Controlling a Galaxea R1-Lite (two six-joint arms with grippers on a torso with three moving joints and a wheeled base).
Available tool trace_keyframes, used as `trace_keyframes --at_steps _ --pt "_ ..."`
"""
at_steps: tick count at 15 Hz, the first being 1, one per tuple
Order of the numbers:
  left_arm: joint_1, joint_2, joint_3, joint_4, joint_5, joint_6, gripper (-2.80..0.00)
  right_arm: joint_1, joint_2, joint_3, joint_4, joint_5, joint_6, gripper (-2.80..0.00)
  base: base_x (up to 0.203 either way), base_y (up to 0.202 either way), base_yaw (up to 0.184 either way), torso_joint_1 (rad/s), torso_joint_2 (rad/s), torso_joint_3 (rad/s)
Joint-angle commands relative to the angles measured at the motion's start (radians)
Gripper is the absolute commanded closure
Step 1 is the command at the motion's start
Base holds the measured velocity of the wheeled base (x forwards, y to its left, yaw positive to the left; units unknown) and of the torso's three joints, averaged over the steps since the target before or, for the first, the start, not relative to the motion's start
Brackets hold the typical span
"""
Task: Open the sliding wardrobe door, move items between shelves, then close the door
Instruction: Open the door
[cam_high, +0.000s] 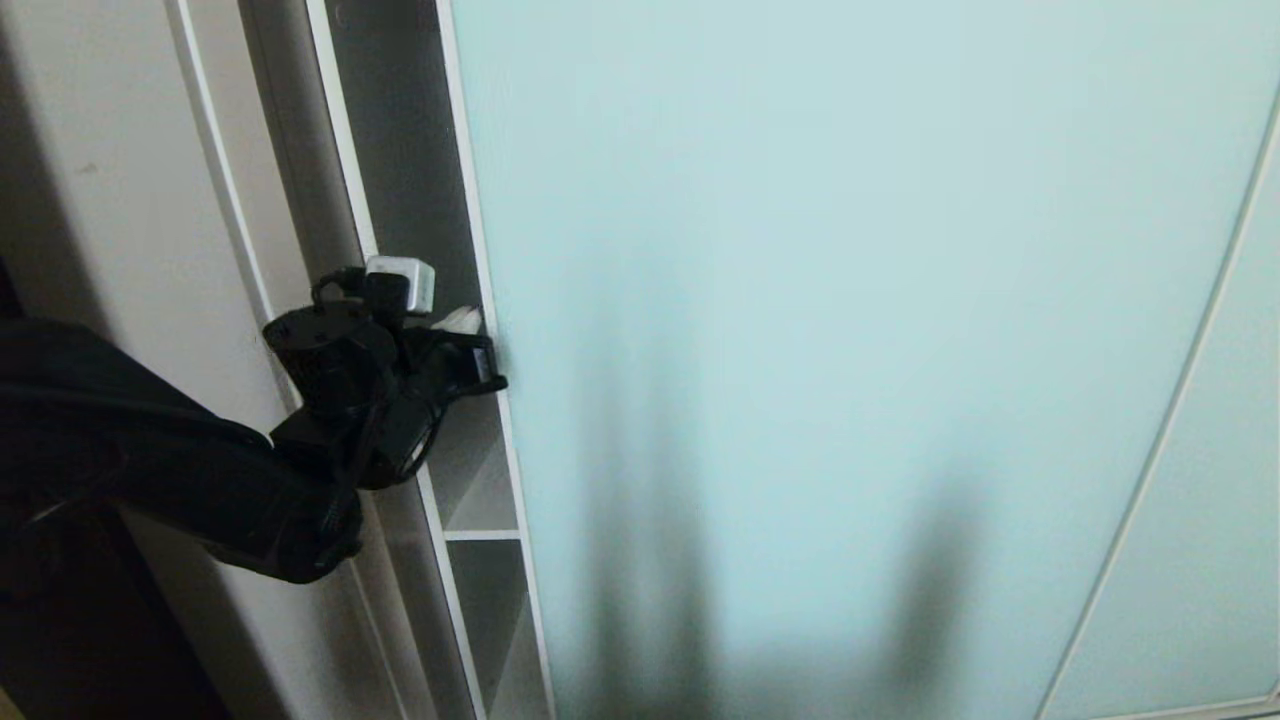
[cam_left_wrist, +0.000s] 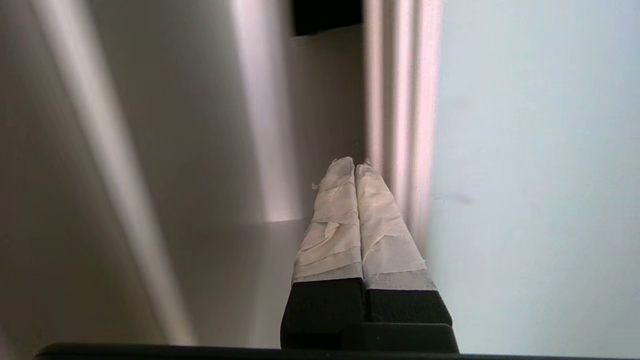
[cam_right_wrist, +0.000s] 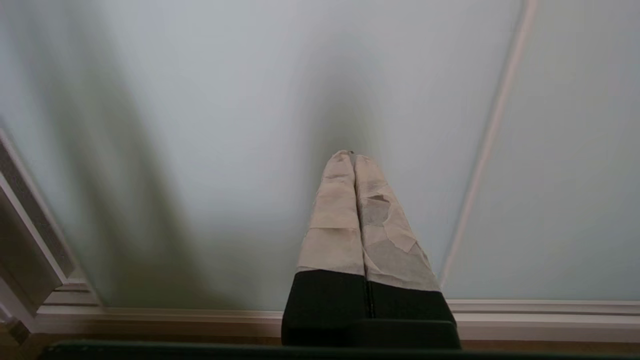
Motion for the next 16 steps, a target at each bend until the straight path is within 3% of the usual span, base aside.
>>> trace_keyframes --at_steps 1,3,6,11,16 --pt "-0.075 0.010 -0.002 -0.007 0.006 0.013 0.00 0.000 0.000 0.000 -0.001 0.000 0.000 0.00 0.000 0.000 0.000 0.000 0.00 0.000" --pt "-0.131 0.013 -0.005 -0.008 0.010 0.029 0.00 0.000 0.000 0.000 -0.001 0.000 0.000 0.00 0.000 0.000 0.000 0.000 0.00 0.000" --pt "-0.135 -0.011 0.010 -0.041 0.035 0.030 0.00 0.000 0.000 0.000 -0.001 0.000 0.000 0.00 0.000 0.000 0.000 0.000 0.00 0.000" --pt "-0.101 -0.169 0.183 -0.128 0.108 0.021 0.00 0.000 0.000 0.000 -0.001 0.000 0.000 0.00 0.000 0.000 0.000 0.000 0.00 0.000" --pt "-0.040 -0.470 0.345 -0.092 0.209 0.048 0.00 0.000 0.000 0.000 -0.001 0.000 0.000 0.00 0.000 0.000 0.000 0.000 0.00 0.000"
